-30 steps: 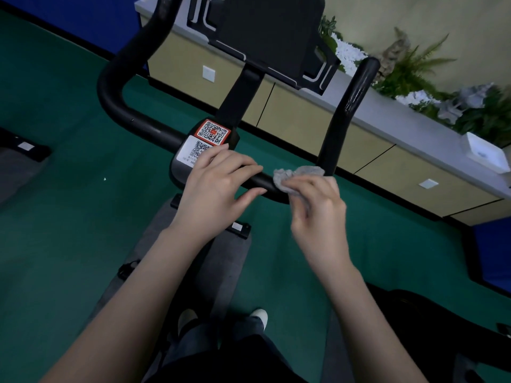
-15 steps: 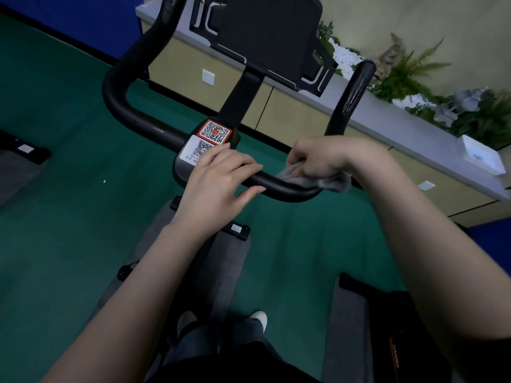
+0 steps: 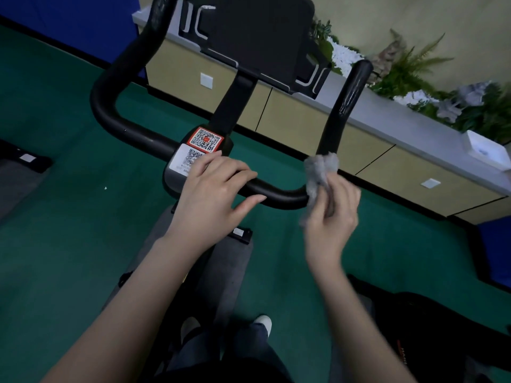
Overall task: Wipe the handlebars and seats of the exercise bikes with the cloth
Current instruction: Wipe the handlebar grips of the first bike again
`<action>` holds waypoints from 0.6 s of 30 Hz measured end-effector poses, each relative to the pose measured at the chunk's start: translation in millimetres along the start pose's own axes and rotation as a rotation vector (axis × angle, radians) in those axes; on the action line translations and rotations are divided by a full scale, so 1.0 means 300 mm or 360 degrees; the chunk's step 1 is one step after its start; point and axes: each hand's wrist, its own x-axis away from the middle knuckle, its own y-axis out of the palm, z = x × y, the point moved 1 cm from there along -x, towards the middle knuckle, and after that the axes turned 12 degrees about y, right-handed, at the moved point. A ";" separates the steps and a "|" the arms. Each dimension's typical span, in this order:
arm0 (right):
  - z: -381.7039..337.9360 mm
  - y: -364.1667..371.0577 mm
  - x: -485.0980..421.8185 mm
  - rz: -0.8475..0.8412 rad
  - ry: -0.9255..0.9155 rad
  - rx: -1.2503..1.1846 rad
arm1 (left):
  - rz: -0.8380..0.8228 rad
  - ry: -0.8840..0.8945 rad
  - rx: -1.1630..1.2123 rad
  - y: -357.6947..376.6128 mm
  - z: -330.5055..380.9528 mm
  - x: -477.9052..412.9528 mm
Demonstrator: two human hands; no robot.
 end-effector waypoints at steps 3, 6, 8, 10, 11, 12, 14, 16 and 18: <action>-0.027 0.059 0.082 0.0396 0.0515 -0.0442 | -0.0005 0.0020 -0.0070 0.007 0.019 -0.011; -0.051 0.095 0.077 0.0600 0.0888 -0.0726 | -0.0073 0.0089 -0.0028 0.027 0.047 -0.018; -0.049 0.106 0.057 0.0643 0.1069 -0.0880 | -0.0115 0.0097 0.0041 0.038 0.058 -0.016; -0.042 0.113 0.040 0.0675 0.1176 -0.0991 | -0.0134 0.0068 0.0110 0.041 0.057 -0.011; -0.038 0.114 0.034 0.0694 0.1217 -0.1046 | -0.0144 0.0058 0.0135 0.041 0.054 -0.009; -0.033 0.116 0.030 0.0708 0.1261 -0.1103 | -0.0156 0.0053 0.0151 0.040 0.051 -0.009; -0.024 0.122 0.027 0.0721 0.1362 -0.1225 | -0.0173 0.0055 0.0158 0.041 0.047 -0.010; -0.026 0.131 0.038 0.0715 0.1448 -0.1340 | -0.0169 0.0058 0.0156 0.040 0.045 -0.010; -0.037 0.145 0.066 0.0691 0.1506 -0.1435 | -0.0166 0.0059 0.0140 0.042 0.046 -0.009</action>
